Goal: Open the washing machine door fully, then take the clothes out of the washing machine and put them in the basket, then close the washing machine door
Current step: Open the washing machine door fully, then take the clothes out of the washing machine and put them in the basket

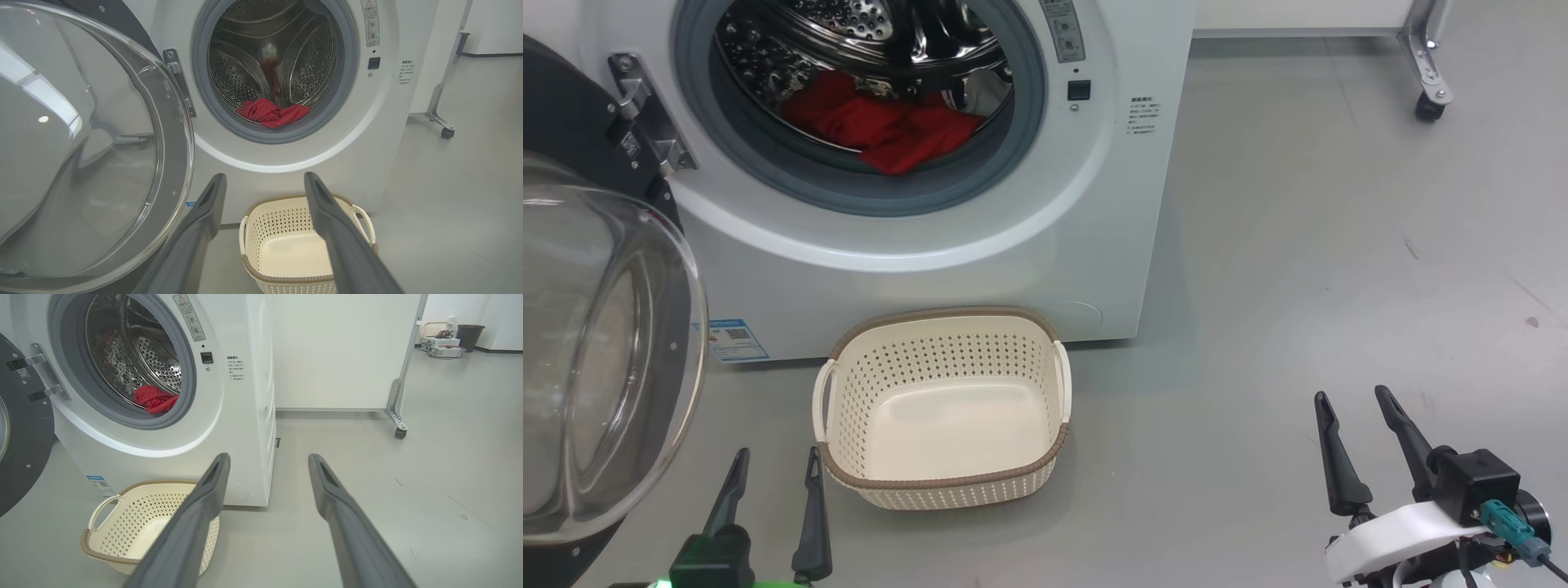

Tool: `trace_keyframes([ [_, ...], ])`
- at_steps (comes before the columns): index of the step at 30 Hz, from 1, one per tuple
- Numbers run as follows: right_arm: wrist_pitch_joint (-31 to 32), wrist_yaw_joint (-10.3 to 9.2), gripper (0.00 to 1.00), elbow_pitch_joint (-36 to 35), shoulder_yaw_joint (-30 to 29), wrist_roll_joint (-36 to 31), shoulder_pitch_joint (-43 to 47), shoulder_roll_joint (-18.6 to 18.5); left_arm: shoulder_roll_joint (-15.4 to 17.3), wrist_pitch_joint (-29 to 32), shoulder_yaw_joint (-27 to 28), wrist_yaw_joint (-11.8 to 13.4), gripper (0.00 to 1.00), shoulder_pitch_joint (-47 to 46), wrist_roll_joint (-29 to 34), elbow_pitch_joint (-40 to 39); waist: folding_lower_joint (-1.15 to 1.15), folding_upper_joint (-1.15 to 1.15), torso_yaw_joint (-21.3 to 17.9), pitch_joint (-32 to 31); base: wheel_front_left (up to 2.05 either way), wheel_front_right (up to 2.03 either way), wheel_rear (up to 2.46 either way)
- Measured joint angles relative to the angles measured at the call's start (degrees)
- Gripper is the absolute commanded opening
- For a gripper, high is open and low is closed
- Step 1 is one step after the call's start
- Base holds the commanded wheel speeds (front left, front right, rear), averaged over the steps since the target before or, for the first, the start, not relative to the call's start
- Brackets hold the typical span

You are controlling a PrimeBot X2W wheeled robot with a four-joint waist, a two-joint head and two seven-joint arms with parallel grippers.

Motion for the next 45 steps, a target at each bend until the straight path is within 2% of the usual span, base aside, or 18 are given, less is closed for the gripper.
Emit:
trace_keyframes([
  [7,0.0,-0.03,1.00,-0.1,-1.2,0.0,0.1,-0.1,0.0,0.8,-0.5,0.2,1.00,0.0,0.2,-0.2,0.00,0.00,-1.9,-0.3,0.00,0.00,0.00],
  [45,-0.1,-0.05,1.00,-0.8,-1.9,0.0,0.9,-0.2,0.0,2.3,-1.7,0.3,1.00,0.0,0.3,-1.6,0.00,0.00,-0.4,0.2,0.07,-0.07,0.00],
])
